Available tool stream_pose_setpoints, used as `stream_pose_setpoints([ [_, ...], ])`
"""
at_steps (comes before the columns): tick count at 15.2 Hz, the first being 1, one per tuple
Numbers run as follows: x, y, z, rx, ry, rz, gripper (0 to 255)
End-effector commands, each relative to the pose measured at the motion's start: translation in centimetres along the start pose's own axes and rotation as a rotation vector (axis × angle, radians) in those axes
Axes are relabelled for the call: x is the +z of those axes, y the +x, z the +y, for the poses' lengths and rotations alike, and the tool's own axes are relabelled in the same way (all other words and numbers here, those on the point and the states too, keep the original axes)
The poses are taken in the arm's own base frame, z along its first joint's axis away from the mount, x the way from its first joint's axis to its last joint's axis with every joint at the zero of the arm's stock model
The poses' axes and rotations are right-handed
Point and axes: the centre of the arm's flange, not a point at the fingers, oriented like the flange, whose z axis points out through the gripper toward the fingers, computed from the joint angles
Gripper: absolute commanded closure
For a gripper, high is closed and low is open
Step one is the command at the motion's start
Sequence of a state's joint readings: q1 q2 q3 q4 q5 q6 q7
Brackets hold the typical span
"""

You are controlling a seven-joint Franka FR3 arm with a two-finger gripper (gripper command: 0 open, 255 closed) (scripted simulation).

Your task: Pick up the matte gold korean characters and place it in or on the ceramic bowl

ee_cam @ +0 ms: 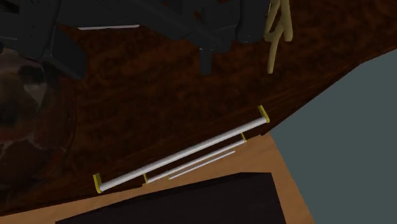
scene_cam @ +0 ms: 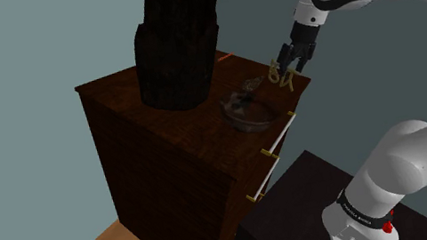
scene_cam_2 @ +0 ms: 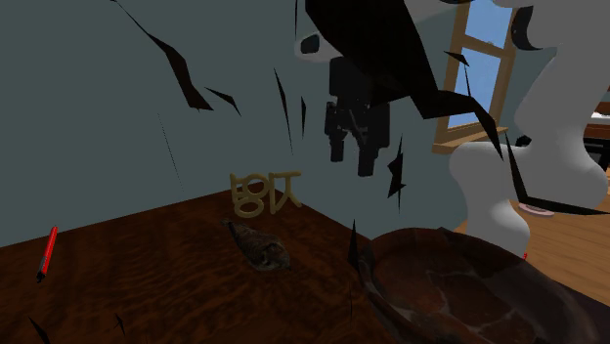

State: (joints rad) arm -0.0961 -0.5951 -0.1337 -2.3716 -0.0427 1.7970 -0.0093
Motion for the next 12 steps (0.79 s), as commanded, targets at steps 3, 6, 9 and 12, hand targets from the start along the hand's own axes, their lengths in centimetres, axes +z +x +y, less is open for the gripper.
stream_pose_setpoints([
  [3,1.0,2.9,3.9,0.007,-0.021,0.015,0],
  [6,1.8,5.1,6.8,0.013,-0.035,0.026,0],
  [9,2.5,7.3,9.7,0.02,-0.05,0.037,0],
  [12,3.0,9.0,12.0,0.025,-0.062,0.045,0],
])
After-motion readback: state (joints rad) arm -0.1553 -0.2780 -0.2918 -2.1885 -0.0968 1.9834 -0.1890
